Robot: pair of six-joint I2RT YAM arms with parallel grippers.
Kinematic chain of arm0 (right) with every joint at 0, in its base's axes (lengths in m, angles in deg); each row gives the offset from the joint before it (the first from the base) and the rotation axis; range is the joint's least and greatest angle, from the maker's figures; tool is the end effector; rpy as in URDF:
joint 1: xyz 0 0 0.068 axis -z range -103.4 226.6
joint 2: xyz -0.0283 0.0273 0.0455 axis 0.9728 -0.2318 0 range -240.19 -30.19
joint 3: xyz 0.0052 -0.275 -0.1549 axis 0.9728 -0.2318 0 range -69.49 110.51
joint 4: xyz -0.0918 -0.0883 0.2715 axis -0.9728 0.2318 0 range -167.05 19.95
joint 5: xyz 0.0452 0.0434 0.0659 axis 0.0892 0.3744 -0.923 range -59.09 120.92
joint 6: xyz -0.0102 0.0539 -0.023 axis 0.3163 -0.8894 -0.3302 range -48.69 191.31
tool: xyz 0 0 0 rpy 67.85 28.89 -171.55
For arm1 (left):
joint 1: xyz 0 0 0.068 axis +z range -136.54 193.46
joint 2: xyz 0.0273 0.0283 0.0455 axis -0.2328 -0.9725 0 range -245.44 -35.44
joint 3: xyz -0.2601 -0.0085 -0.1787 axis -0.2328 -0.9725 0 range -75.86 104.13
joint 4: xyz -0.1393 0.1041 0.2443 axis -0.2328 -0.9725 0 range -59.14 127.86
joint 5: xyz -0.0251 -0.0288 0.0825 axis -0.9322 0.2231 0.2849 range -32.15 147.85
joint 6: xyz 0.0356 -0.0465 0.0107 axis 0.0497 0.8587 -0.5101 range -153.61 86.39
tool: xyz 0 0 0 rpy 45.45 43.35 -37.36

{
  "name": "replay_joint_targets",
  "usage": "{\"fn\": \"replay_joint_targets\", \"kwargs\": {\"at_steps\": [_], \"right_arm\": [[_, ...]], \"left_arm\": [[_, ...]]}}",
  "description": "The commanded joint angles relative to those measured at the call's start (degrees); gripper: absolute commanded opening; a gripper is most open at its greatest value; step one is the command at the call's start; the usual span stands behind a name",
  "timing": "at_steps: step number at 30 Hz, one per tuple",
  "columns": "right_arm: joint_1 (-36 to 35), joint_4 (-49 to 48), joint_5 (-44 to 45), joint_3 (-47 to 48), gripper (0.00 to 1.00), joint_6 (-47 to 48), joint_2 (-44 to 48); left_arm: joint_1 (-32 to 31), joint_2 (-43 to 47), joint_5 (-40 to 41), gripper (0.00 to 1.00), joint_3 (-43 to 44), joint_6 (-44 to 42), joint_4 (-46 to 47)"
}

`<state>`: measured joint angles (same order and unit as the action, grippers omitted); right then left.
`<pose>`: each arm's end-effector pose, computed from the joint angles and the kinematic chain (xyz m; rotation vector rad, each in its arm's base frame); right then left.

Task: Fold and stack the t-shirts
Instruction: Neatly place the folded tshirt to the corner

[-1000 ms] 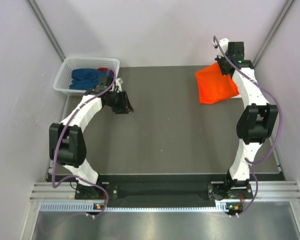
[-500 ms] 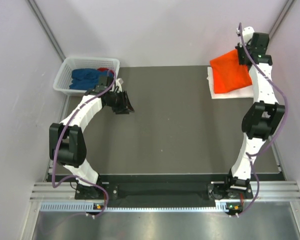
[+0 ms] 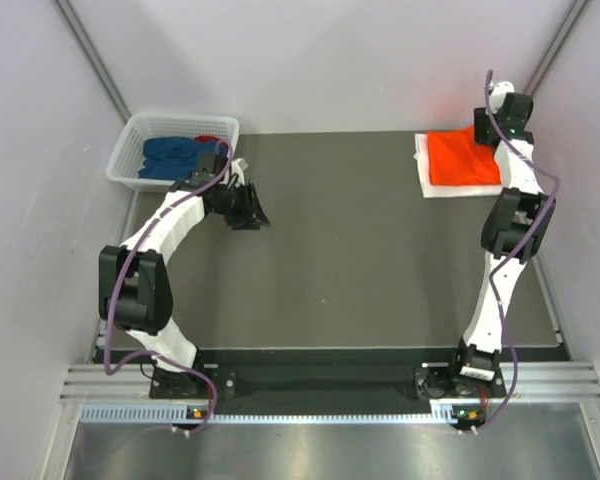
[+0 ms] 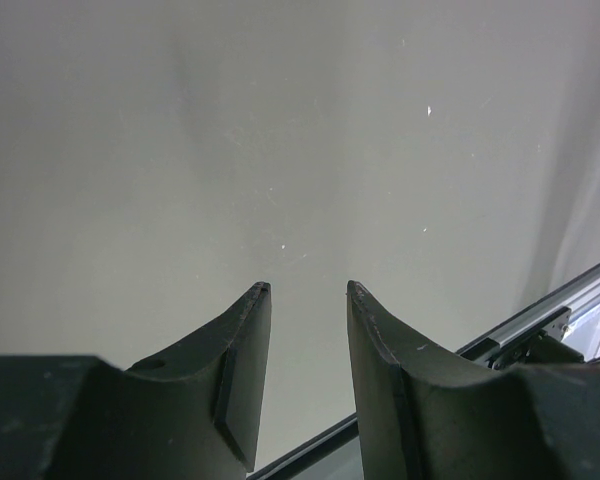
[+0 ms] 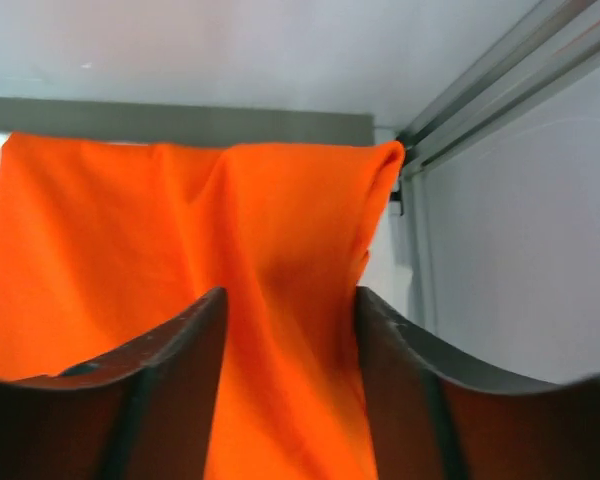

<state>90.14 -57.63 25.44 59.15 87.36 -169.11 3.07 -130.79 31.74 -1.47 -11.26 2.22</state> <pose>0.6290 -0.1472 0.2659 -0.1039 2.0910 -0.2138 0.3891 -0.0909 0.2796 -0.0907 2.6022 -0.7975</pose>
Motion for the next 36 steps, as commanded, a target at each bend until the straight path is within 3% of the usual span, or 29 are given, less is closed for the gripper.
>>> {"fn": "replay_joint_targets", "kwargs": {"at_steps": [1,3,6,13,16,22,28,30,35,36], "right_arm": [[0.17,-7.9,3.62,4.6,0.55,-1.46,-0.05],[0.08,-8.26,4.24,4.34,0.68,-2.34,1.62],[-0.62,-10.17,4.16,-0.74,0.72,-3.05,6.62],[-7.81,-12.13,4.68,-17.61,0.65,3.97,17.7],[-9.58,-9.76,4.16,-19.21,0.56,4.43,18.59],[-13.09,-8.08,0.38,-23.95,0.52,-5.74,22.61],[-24.94,-4.4,0.3,-31.59,0.69,-15.59,34.9],[-27.24,-2.9,-1.2,-34.41,0.99,-19.38,39.13],[-32.52,-0.18,-6.64,-44.34,1.0,-29.49,54.52],[-33.22,1.05,-7.7,-45.66,1.0,-30.63,56.45]], "left_arm": [[0.29,2.1,-0.7,0.41,-0.39,-0.2,2.77],[0.29,2.19,-0.7,0.42,-0.3,-0.29,2.68],[0.29,2.54,-0.7,0.41,-0.21,-0.29,2.68],[0.29,3.06,-1.31,0.42,-0.39,-0.02,2.86],[0.29,3.51,-2.1,0.42,-0.56,0.15,3.2],[0.29,4.73,-0.88,0.42,-0.82,-0.02,3.91],[0.29,11.93,-1.57,0.42,-1.61,-0.55,9.34],[0.29,16.13,-1.14,0.42,-1.97,-0.82,11.28],[0.29,24.41,-2.37,0.47,-3.9,-0.12,16.03],[0.29,26.77,-2.54,0.59,-4.51,0.32,16.82]]}}
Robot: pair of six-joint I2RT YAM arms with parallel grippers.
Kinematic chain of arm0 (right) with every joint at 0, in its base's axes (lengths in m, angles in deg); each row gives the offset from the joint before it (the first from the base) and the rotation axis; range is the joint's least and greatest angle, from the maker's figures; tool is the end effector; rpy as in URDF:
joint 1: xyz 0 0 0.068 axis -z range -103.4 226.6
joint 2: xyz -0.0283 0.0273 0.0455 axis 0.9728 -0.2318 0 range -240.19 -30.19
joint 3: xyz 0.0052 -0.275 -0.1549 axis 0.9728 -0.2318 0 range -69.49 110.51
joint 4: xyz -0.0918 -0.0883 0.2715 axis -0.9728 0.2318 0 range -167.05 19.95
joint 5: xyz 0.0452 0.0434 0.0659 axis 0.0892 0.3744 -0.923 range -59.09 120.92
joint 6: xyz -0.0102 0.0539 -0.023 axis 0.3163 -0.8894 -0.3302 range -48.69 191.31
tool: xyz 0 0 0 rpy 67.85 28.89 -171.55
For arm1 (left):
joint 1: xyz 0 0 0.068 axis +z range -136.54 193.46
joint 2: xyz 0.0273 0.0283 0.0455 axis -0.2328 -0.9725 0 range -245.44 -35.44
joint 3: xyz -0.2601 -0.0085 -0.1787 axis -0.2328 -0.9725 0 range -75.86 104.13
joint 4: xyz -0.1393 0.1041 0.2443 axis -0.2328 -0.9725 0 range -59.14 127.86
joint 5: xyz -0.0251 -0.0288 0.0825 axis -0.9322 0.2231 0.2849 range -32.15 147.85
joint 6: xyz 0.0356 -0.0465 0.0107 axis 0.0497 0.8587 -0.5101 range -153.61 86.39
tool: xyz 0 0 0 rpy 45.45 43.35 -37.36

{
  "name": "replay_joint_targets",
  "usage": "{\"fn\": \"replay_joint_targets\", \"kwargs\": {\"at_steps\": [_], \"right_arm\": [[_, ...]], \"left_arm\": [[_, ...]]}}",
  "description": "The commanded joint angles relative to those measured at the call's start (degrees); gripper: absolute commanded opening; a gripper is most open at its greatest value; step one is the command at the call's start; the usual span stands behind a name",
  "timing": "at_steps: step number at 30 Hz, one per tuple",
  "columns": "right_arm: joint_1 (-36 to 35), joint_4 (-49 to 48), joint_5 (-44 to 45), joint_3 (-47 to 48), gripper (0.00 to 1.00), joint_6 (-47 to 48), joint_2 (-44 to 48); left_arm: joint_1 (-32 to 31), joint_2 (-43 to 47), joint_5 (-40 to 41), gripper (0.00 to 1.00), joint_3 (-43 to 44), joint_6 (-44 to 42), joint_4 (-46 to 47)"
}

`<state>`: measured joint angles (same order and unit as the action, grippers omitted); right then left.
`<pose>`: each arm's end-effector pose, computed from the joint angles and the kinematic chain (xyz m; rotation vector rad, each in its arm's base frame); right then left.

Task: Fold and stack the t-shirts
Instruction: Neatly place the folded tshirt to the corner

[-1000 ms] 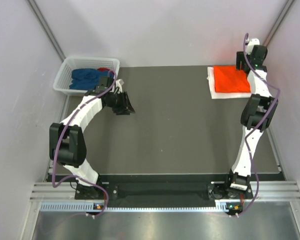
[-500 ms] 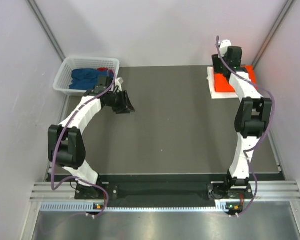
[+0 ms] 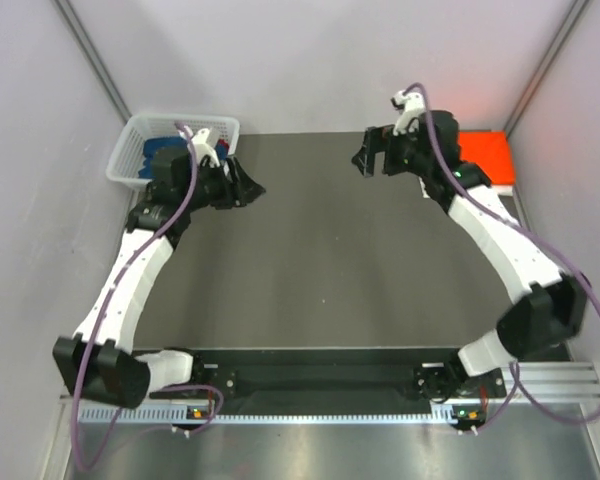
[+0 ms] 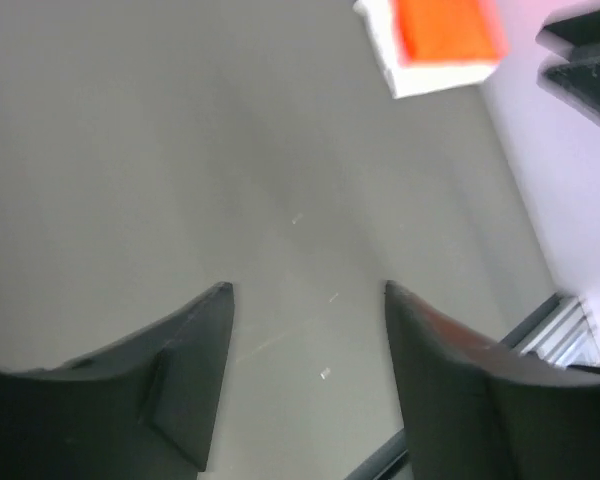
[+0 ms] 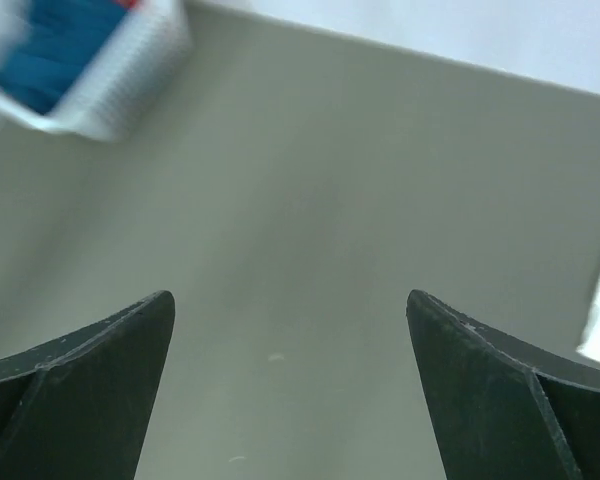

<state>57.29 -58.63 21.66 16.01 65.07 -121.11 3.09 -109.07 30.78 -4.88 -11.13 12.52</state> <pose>0.3960 0.1462 0.4070 -0.3334 1.9810 0.4473 0.3120 -0.0773 0.4029 0.0801 2.1052 -0.8358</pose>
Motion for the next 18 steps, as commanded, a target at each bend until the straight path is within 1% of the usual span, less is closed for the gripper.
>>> {"fn": "replay_joint_targets", "kwargs": {"at_steps": [1,2,3,4,6,7,12,15,18], "right_arm": [[-1.33,2.24,-6.19,-5.4,1.0,-10.96,12.13],[-1.69,2.59,-7.26,-7.08,1.0,-12.03,13.9],[-2.04,3.03,-8.05,-8.75,1.0,-12.65,17.32],[-2.57,3.73,-9.02,-12.07,1.0,-14.4,18.92],[-2.75,4.17,-10.77,-15.34,1.0,-15.55,21.73],[-2.84,4.35,-11.83,-18.49,1.0,-16.34,24.7],[-2.92,3.04,-9.2,-26.24,1.0,-18.01,34.46],[-2.84,0.58,-8.15,-27.92,1.0,-19.15,37.81],[-2.84,-0.05,-7.71,-28.63,1.0,-19.77,38.88]], "left_arm": [[0.26,6.2,-2.8,0.7,-2.76,0.72,7.32],[0.26,8.65,-2.9,0.79,-3.65,0.9,8.46],[0.26,9.89,-2.99,0.91,-4.44,1.33,8.73],[0.26,11.04,-3.08,0.99,-6.27,1.86,8.91],[0.26,14.46,-3.69,0.99,-8.48,2.92,10.04],[0.26,15.43,-3.78,0.99,-10.49,3.27,10.31],[0.26,21.06,-4.13,0.99,-14.73,2.74,11.72],[0.26,22.3,-5.36,0.99,-15.43,4.32,12.25],[0.26,22.12,-7.55,0.99,-15.43,6.43,12.77]]}}
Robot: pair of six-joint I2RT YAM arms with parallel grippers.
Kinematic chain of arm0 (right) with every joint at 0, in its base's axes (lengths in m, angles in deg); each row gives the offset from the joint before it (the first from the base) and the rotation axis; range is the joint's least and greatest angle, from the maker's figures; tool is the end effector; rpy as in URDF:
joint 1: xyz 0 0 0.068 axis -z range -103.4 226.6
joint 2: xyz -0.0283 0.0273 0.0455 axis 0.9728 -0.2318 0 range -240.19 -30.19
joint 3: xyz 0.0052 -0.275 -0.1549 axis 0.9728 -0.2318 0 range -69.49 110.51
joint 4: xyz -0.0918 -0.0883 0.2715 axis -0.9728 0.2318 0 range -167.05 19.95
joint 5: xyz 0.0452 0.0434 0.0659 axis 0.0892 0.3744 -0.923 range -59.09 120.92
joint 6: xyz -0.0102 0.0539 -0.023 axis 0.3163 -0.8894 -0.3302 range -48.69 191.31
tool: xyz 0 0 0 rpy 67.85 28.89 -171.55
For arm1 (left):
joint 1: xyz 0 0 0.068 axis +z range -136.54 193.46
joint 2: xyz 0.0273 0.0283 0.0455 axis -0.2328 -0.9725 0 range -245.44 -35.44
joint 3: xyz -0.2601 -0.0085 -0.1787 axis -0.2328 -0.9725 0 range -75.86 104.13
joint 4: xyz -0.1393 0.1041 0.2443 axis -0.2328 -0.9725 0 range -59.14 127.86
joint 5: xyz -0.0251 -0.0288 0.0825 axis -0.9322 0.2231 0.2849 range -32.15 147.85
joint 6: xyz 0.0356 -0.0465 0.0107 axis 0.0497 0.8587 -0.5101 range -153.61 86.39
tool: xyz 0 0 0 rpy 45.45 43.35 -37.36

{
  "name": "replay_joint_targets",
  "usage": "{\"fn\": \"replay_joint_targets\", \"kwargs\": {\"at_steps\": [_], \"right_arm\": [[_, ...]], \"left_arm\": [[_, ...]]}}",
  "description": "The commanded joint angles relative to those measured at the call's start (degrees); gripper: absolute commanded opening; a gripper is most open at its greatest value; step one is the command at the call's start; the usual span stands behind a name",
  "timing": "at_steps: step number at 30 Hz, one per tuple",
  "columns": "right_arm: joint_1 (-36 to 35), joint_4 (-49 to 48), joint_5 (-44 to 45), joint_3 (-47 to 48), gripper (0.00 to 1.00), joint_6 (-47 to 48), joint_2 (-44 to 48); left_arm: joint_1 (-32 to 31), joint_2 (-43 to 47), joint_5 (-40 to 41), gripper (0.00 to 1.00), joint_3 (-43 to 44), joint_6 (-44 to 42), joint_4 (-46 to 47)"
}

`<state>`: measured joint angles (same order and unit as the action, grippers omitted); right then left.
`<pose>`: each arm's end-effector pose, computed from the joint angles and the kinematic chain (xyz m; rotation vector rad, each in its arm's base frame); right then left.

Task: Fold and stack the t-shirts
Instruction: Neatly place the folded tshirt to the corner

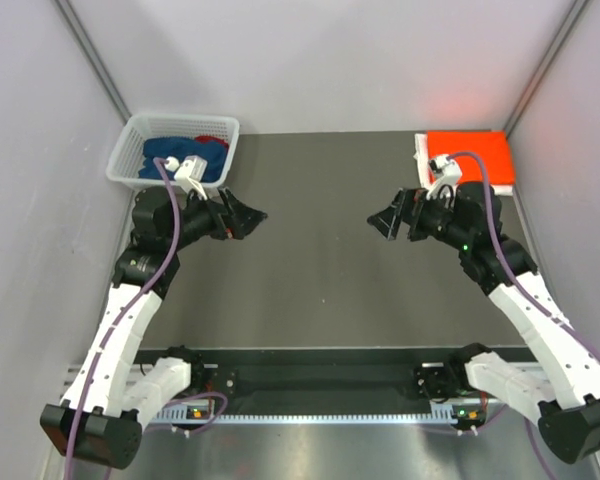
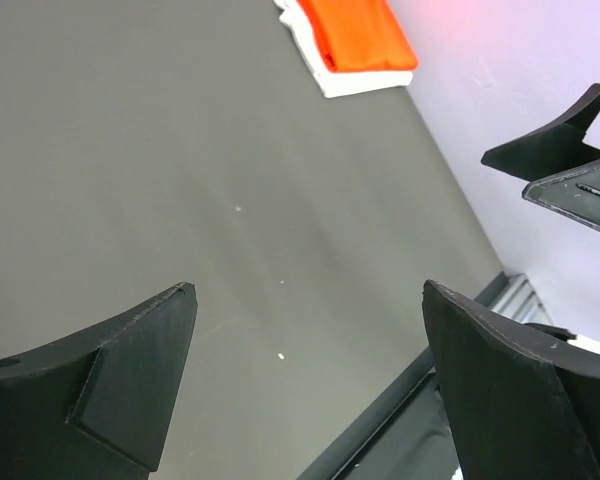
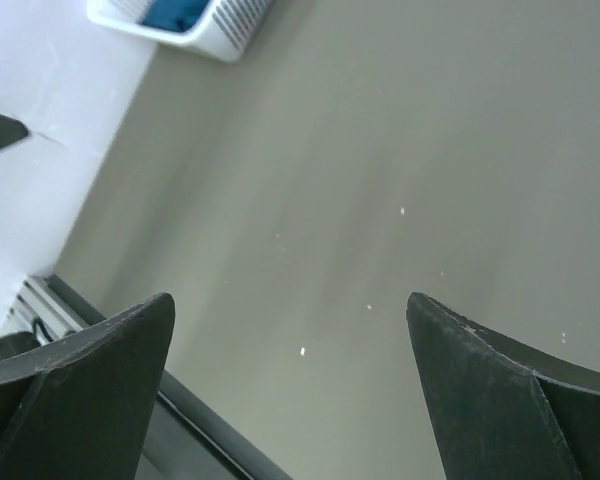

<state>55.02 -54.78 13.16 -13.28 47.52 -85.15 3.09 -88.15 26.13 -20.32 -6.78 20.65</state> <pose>0.2139 0.0989 0.3906 -0.1759 2.0018 0.8173 0.2154 -0.0627 0.4050 0.1386 1.8850 -0.9539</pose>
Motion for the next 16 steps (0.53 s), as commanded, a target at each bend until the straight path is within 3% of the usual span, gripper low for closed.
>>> {"fn": "replay_joint_targets", "kwargs": {"at_steps": [1,16], "right_arm": [[-0.48,-3.98,1.06,0.57,1.0,-1.96,2.84],[-0.56,-3.45,2.03,1.37,1.0,-1.08,3.19]], "left_arm": [[0.26,1.2,-3.43,0.99,0.0,2.87,4.82],[0.26,1.03,-3.7,0.99,0.79,1.74,3.5]]}}
